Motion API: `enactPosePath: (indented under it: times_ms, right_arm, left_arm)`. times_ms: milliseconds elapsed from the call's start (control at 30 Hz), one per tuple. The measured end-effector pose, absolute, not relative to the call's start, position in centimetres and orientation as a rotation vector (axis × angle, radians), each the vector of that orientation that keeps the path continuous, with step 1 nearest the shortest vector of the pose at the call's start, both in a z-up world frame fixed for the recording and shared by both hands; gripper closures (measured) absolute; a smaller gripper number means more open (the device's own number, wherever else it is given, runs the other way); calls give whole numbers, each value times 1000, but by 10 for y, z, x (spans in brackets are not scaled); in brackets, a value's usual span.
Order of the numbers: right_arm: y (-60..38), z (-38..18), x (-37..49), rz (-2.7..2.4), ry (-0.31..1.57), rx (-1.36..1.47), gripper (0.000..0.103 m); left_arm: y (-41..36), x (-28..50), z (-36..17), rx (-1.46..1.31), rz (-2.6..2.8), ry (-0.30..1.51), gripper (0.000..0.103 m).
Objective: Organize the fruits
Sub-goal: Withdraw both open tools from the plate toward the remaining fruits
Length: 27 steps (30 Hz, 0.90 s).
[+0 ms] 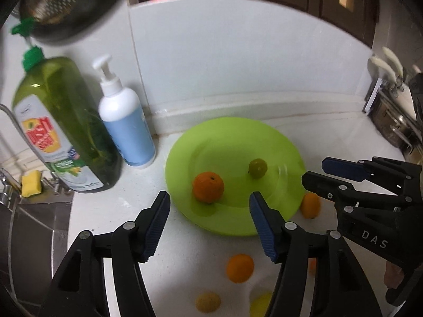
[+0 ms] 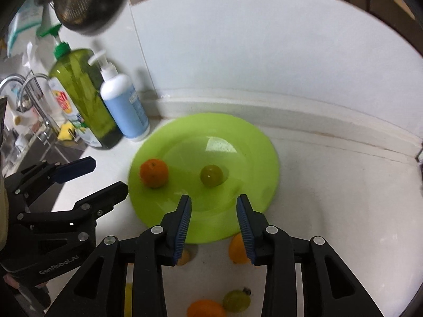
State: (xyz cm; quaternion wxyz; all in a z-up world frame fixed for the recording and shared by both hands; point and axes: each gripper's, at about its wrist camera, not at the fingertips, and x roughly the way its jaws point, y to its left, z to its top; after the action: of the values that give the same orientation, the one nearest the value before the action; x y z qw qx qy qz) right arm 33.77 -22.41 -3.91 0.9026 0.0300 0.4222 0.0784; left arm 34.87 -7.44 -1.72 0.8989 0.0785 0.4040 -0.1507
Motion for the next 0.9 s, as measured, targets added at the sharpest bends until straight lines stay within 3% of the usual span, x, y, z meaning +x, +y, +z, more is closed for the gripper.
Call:
enactPosePath:
  times_ms: [400, 567, 900]
  right_arm:
    - [-225, 13, 274, 133, 741, 82, 62]
    - [-221, 23, 249, 109, 704, 65, 52]
    - [-217, 34, 204, 79, 662, 63, 41]
  left_arm:
    - [-62, 288, 28, 154, -314, 713, 26]
    - [-56, 265, 41, 165, -314, 665, 21]
    - [-47, 226, 49, 160, -321, 636, 21]
